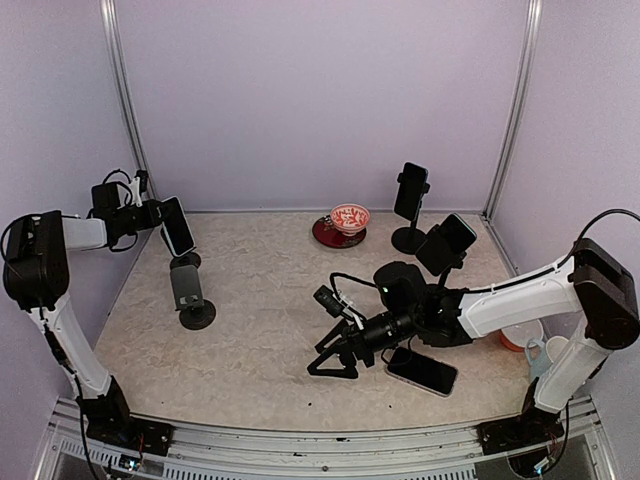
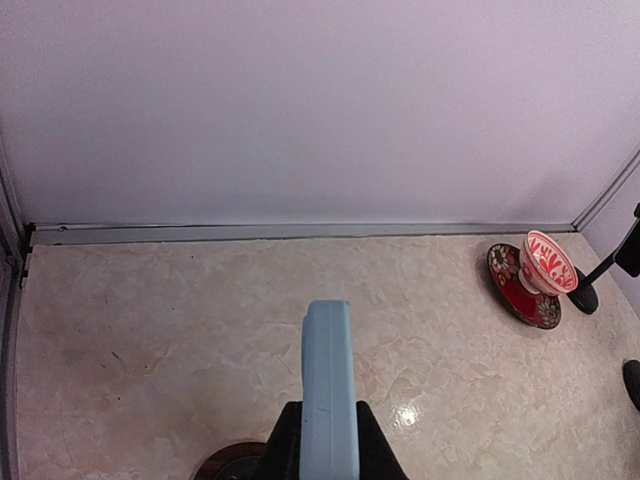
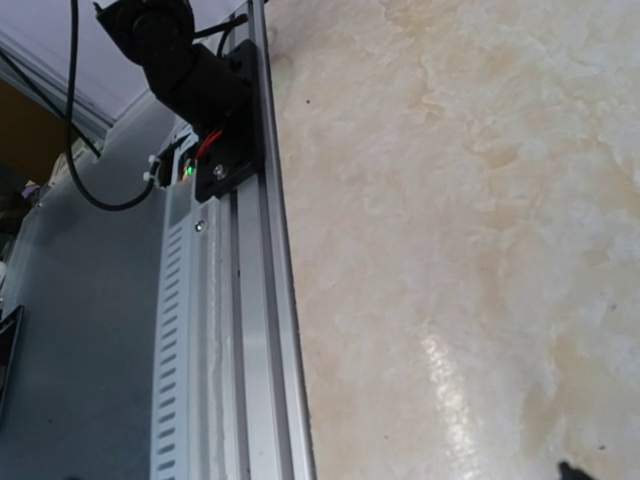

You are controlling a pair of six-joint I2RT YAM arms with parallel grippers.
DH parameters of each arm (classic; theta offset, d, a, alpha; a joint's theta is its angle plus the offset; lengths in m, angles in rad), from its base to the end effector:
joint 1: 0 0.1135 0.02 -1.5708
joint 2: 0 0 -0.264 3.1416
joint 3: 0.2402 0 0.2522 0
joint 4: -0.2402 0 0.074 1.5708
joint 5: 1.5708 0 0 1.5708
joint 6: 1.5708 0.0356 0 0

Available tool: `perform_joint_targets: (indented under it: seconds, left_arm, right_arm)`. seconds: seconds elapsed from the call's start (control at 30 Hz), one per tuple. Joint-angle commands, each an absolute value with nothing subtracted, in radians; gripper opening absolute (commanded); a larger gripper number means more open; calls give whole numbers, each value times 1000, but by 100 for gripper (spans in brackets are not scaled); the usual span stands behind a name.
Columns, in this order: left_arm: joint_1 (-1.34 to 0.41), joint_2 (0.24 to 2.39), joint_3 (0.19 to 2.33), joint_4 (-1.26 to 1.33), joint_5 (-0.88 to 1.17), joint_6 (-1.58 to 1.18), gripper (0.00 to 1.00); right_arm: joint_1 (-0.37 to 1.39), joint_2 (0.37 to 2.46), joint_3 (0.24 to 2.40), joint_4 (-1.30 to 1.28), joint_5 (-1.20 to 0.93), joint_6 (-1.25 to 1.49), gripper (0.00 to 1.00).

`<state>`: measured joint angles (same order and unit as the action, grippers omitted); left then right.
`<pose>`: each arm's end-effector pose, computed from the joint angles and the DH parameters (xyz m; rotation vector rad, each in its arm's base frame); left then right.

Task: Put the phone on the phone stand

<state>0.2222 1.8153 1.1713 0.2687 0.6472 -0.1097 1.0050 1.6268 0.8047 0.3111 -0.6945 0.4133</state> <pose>0.4057 0.0697 0.2330 0.1115 1.9015 -0.5508 0.1598 0.2941 0.1889 -1.1399 2.0632 1.5130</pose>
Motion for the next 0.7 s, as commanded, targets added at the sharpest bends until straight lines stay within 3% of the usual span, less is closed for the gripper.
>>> perform_joint_targets:
  seconds: [0.0,0.1,0.4,0.43,0.47,0.5,0.67]
  left_arm:
    - [235,1829,1161,299,604,-99,18]
    - [234,1826,1160,296,594,-97,27]
    - [240,1797,1139,299,537,-101,29]
    - [239,1795,1140,300,536,-103,34]
    - [239,1794,1141,301,534,-105,85]
    - [239,1793,1141,300,535,-108,97]
    - [238,1783,1136,309,526,-118,99]
  right_arm:
    - [1015,1634,806,326,-689,412,100]
    - [1015,1634,808,328,-689,412,100]
    - [1015,1633,807,324,-689,411,100]
    - [1015,1632,808,324,-689,411,100]
    - [1015,1633,809,323,-689,411,100]
    - [1015,1633,808,323,-689,411,100]
    - [1016,1636,809,328,-691,414,100]
